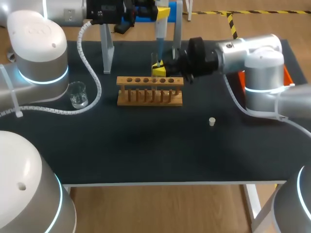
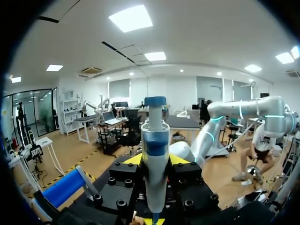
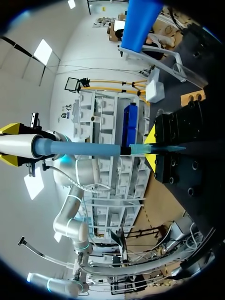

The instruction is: Invert the test tube, pick up the pipette, mount the tip to pipette, aspirate from beaker and dispense into the tube, eject the tip, return the pipette, and cap with the stopper.

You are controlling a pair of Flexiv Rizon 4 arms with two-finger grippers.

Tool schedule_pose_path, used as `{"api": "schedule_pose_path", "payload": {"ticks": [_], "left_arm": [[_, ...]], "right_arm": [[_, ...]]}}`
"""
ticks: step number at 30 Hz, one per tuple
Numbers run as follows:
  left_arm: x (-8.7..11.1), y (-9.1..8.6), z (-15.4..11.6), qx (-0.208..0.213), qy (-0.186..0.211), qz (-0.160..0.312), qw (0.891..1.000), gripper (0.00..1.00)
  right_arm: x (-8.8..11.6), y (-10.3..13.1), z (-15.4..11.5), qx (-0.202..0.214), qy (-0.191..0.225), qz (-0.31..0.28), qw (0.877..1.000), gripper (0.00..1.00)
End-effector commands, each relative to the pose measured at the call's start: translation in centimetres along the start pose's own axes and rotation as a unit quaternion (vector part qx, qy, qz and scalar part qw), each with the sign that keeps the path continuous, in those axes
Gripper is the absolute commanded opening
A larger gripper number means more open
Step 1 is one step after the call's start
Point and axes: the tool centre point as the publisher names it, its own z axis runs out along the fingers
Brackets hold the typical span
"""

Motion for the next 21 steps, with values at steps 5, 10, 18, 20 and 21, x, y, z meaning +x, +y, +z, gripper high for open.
{"api": "schedule_pose_path", "payload": {"ticks": [5, 10, 18, 20, 21], "left_arm": [[0.0, 0.3, -0.1, -0.001, 0.001, 0.000, 1.000, 0.00], [0.0, 0.3, -0.1, -0.001, 0.001, 0.000, 1.000, 0.00], [0.0, 0.3, -0.1, -0.001, 0.001, 0.000, 1.000, 0.00], [0.0, 0.3, -0.1, -0.001, 0.001, 0.000, 1.000, 0.00], [0.0, 0.3, -0.1, -0.001, 0.001, 0.000, 1.000, 0.00]], "right_arm": [[-0.2, 1.0, -0.2, -0.006, 0.000, -0.002, 1.000, 0.00], [-0.3, 1.3, -0.2, -0.007, 0.000, -0.004, 1.000, 0.00], [0.4, 0.2, -0.3, 0.001, 0.002, -0.001, 1.000, 0.00], [0.8, -0.7, -0.4, 0.006, 0.003, 0.004, 1.000, 0.00], [1.0, -1.0, -0.4, 0.007, 0.003, 0.005, 1.000, 0.00]]}}
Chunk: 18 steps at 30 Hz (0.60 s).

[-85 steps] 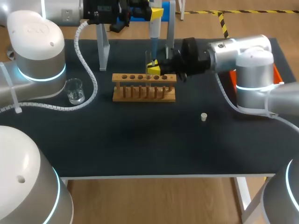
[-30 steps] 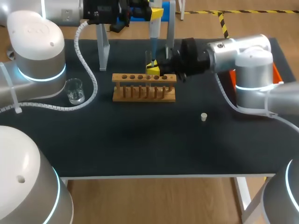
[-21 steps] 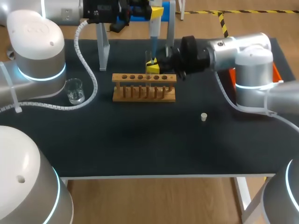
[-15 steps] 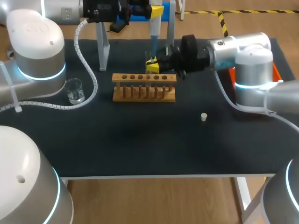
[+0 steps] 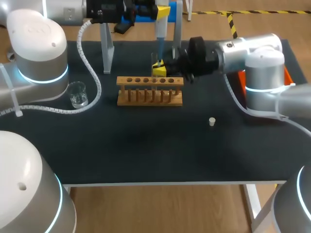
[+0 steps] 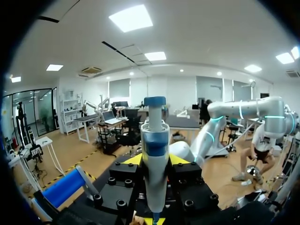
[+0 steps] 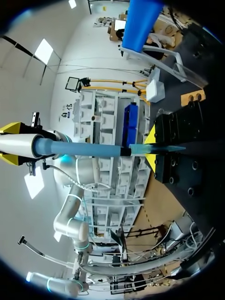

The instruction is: Invert the test tube, pick up the pipette, mount the tip to pipette, aspirate from beaker and dispense into the tube, eject the tip, return the pipette, and cap with the stopper.

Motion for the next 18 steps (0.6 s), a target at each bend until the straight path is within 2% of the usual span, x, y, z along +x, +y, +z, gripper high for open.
{"api": "schedule_pose_path", "payload": {"ticks": [1, 11, 18], "left_arm": [[0.0, 0.3, -0.1, 0.001, 0.000, 0.001, 1.000, 0.00], [0.0, 0.3, -0.1, 0.001, 0.000, 0.001, 1.000, 0.00], [0.0, 0.3, -0.1, 0.001, 0.000, 0.001, 1.000, 0.00]], "right_arm": [[0.8, -0.9, -0.3, 0.003, -0.001, 0.005, 1.000, 0.00], [2.6, -2.6, -0.7, 0.010, 0.003, 0.010, 1.000, 0.00], [2.8, -2.9, -1.0, 0.013, 0.004, 0.011, 1.000, 0.00]]}}
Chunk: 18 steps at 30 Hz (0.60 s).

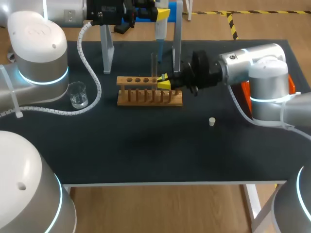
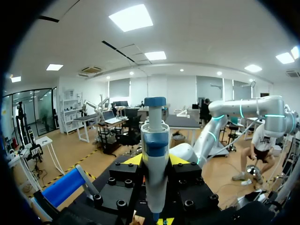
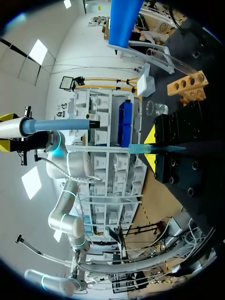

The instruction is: Invert the test tube, pick up the pipette, mount the tip to pipette, aspirate from beaker and dispense into the tube, eject the tip, return the pipette, and cap with the stopper.

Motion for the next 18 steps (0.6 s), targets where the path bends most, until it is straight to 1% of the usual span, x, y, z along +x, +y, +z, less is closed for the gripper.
{"api": "schedule_pose_path", "payload": {"ticks": [1, 14, 16, 18], "left_arm": [[-0.01, 0.01, -0.10, 0.001, 0.001, 0.000, 1.000, 0.00], [0.34, -0.28, -0.24, -0.007, -0.013, 0.015, 1.000, 0.00], [0.45, -0.44, -0.12, -0.028, -0.016, 0.021, 0.999, 0.00], [0.52, -0.48, 0.07, -0.027, -0.013, 0.024, 0.999, 0.00]], "right_arm": [[0.17, 0.07, -0.28, 0.002, -0.001, 0.000, 1.000, 0.00], [-0.06, 0.18, -0.30, 0.005, -0.001, 0.000, 1.000, 0.00], [-0.06, 0.18, -0.28, 0.005, -0.001, 0.000, 1.000, 0.00], [-0.03, 0.17, -0.23, 0.006, -0.001, 0.000, 1.000, 0.00]]}}
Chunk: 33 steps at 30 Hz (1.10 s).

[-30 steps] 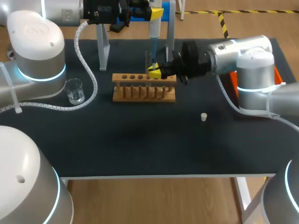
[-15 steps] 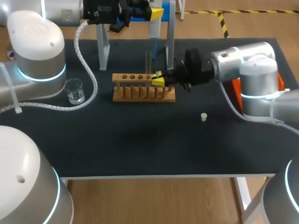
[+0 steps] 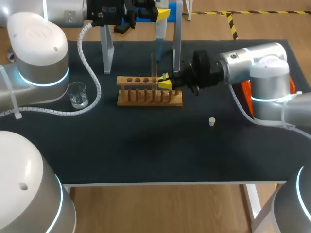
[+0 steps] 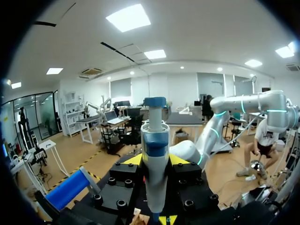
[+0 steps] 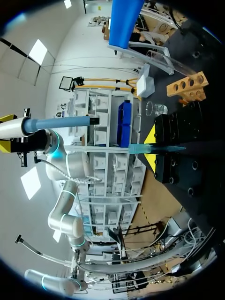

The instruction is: Invert the test tube, pick up the pipette, mount the tip to pipette, aspirate from beaker and dispense into the tube, eject the tip, return the pipette, and cap with the stopper.

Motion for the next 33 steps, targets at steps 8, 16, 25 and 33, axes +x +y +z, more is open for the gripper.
{"api": "schedule_pose_path", "payload": {"ticks": [8, 16, 25, 33], "left_arm": [[0.17, -0.53, -0.25, 0.003, -0.001, -0.002, 1.000, 0.00], [0.19, -0.51, -0.24, 0.006, 0.001, -0.003, 1.000, 0.00], [0.16, -0.46, -0.21, 0.007, 0.003, -0.006, 1.000, 0.00], [0.13, -0.43, -0.16, 0.009, 0.007, -0.004, 1.000, 0.00]], "right_arm": [[0.04, 0.03, 0.12, 0.003, 0.002, 0.001, 1.000, 0.00], [0.00, -0.01, 0.18, 0.004, 0.002, 0.001, 1.000, 0.00], [0.06, -0.06, 0.10, 0.004, 0.000, 0.001, 1.000, 0.00], [0.18, -0.07, -0.03, 0.004, -0.001, 0.000, 1.000, 0.00]]}}
